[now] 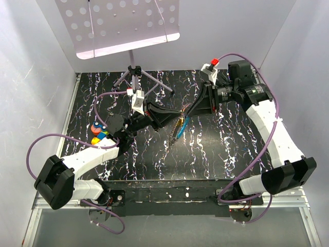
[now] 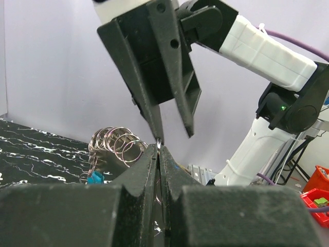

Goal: Put the keys on the keyring

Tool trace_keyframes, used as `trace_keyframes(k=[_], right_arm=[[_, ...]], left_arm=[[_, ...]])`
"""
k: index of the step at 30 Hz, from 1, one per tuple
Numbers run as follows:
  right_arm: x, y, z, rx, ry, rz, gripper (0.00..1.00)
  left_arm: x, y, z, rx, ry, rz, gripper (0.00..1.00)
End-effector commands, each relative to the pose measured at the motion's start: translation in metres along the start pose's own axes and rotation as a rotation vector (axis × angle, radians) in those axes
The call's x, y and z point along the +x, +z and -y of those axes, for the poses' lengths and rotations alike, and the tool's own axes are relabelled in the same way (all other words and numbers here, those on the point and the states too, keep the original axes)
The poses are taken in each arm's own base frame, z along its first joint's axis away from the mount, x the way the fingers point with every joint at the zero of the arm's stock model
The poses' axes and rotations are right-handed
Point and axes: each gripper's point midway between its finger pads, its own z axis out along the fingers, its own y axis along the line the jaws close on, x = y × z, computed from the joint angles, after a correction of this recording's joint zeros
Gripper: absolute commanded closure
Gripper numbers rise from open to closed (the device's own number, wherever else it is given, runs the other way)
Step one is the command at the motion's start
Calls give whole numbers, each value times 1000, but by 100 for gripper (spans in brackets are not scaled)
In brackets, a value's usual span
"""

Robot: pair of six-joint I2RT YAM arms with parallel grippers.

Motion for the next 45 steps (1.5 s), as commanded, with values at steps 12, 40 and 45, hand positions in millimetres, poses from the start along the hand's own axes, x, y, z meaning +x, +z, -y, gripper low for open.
trace_keyframes(k=[12, 40, 45], right_arm=[[6, 13, 11, -14, 141, 12, 68], [6, 19, 25, -24, 249, 18, 88], [9, 21, 29, -17, 276, 20, 99]], left_arm=[[-21, 3, 0, -21, 53, 61, 100], [-23, -1, -3, -45, 121, 66, 100], [-25, -2, -2, -44, 134, 74, 100]])
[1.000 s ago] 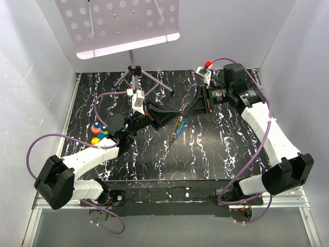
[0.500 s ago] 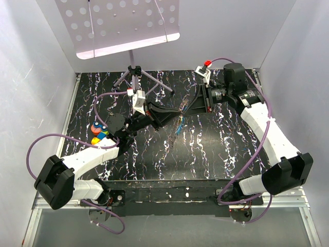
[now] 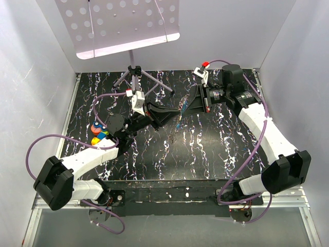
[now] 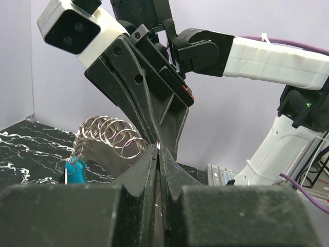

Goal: Put the keys on the keyring

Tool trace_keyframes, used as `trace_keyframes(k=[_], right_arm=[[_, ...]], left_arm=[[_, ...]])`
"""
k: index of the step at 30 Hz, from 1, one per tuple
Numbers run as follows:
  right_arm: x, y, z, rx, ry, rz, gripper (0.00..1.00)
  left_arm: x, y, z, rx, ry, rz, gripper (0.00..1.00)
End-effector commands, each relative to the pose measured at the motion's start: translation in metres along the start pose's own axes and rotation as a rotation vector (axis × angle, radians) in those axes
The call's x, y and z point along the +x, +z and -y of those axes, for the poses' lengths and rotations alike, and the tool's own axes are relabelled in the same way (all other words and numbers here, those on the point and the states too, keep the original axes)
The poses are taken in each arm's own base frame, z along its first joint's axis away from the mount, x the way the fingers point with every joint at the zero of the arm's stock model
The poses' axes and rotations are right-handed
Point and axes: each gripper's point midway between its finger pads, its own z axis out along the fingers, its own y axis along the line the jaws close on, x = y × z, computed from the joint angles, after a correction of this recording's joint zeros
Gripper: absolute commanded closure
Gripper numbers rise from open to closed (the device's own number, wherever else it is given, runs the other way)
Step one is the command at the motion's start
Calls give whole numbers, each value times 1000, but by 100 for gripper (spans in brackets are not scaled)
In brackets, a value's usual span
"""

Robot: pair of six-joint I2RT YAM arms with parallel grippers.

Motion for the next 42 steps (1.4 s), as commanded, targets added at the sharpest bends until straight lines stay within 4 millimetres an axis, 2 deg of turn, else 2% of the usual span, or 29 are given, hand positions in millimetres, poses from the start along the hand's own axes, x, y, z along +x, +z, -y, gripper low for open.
trace_keyframes(k=[1, 10, 29, 42], right_arm=[[-2, 3, 0, -14, -1, 0, 99], [-5, 2, 5, -28, 31, 0, 99], [-2, 1, 20, 11, 65, 7, 99], [-1, 14, 25, 20, 91, -26, 99]], left_arm=[[-28, -2, 10, 12, 65, 79, 100], [-32, -4, 19, 57, 56, 86, 100], [-36, -11, 19, 121, 1, 58, 100], [-36, -8, 19, 149, -28, 86, 100]])
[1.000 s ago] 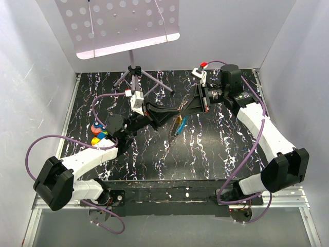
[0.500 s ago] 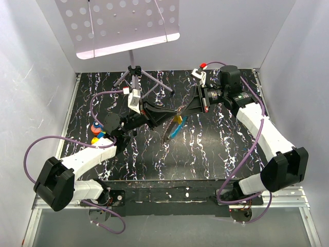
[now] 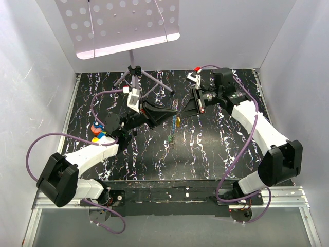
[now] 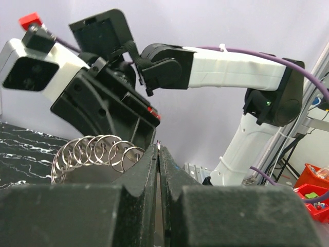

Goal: Put the keys on the keyring

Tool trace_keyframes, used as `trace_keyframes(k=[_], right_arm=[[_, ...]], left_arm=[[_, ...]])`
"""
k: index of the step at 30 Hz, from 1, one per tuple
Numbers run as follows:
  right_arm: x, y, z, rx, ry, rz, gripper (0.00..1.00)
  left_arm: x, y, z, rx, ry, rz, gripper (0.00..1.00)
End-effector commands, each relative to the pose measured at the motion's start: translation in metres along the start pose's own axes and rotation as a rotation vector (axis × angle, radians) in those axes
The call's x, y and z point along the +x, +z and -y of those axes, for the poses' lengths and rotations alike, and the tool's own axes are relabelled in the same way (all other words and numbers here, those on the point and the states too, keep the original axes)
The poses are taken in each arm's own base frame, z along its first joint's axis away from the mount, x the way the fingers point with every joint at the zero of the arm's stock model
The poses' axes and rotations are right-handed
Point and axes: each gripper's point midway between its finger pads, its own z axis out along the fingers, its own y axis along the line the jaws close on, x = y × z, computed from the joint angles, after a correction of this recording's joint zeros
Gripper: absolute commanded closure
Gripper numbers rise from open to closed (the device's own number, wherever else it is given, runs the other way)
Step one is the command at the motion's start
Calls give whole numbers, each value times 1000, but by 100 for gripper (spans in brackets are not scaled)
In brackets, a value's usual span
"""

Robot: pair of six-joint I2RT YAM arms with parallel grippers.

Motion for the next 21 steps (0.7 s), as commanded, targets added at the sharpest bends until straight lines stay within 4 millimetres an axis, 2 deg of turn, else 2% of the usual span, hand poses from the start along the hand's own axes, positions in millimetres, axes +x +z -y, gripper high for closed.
trace_keyframes(k=[1, 5, 10, 15, 21], right_arm=[[-6, 3, -7, 7, -46, -2, 99], [-7, 3, -11, -7, -55, -8, 99], [-6, -9, -29, -18, -164, -1, 98], [1, -18, -47, -2, -341, -6, 69], [2, -18, -57, -38, -370, -16, 60]], left_arm=[[-30, 6, 20, 72, 67, 79, 100], [-28, 5, 20, 70, 65, 72, 100], [-26, 3, 18, 56, 88, 56, 100], [-28, -2, 17, 39, 108, 47, 100], [-30, -1, 16, 39, 108, 46, 100]])
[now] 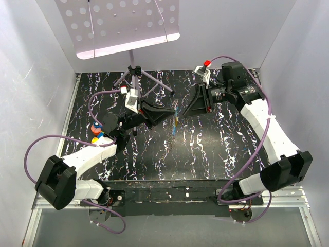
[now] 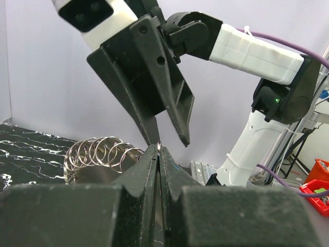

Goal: Put the keys on the keyring

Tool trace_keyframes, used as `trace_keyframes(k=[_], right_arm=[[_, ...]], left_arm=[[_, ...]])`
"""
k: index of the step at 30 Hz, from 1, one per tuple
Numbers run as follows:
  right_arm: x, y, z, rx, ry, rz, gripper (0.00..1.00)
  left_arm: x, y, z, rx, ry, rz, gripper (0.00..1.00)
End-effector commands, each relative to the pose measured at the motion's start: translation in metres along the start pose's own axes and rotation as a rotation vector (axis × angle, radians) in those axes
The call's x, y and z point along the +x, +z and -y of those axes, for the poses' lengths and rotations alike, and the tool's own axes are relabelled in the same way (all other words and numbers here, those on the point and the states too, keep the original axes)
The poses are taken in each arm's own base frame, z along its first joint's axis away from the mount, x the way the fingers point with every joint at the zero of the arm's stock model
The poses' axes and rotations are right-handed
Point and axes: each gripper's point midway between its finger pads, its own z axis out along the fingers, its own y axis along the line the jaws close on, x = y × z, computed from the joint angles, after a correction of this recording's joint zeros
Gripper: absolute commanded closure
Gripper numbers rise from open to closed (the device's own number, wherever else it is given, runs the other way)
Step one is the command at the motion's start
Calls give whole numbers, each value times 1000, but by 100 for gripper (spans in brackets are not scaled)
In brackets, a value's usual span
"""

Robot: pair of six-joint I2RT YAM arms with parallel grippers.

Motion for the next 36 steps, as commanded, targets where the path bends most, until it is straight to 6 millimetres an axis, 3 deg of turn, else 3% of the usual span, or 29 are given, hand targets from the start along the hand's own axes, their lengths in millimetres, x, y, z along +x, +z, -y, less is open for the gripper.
trace_keyframes(k=[1, 10, 16, 21, 30, 36], right_arm=[[-5, -1, -18, -33, -85, -8, 60], [-10, 11, 0, 58, -96, -37, 59], [-8, 16, 0, 53, -99, -50, 61], [-7, 19, -6, 24, -105, -59, 69], [-6, 21, -13, -34, -111, -61, 98], [-2, 23, -13, -92, -19, -59, 99]], left_arm=[[-23, 3, 12, 29, 57, 48, 100], [-22, 2, 10, 20, 35, 60, 100], [-21, 2, 8, 13, 31, 61, 100], [-20, 1, 7, 8, 29, 58, 100], [-20, 1, 7, 7, 27, 59, 100], [-27, 1, 10, 21, 24, 105, 100]])
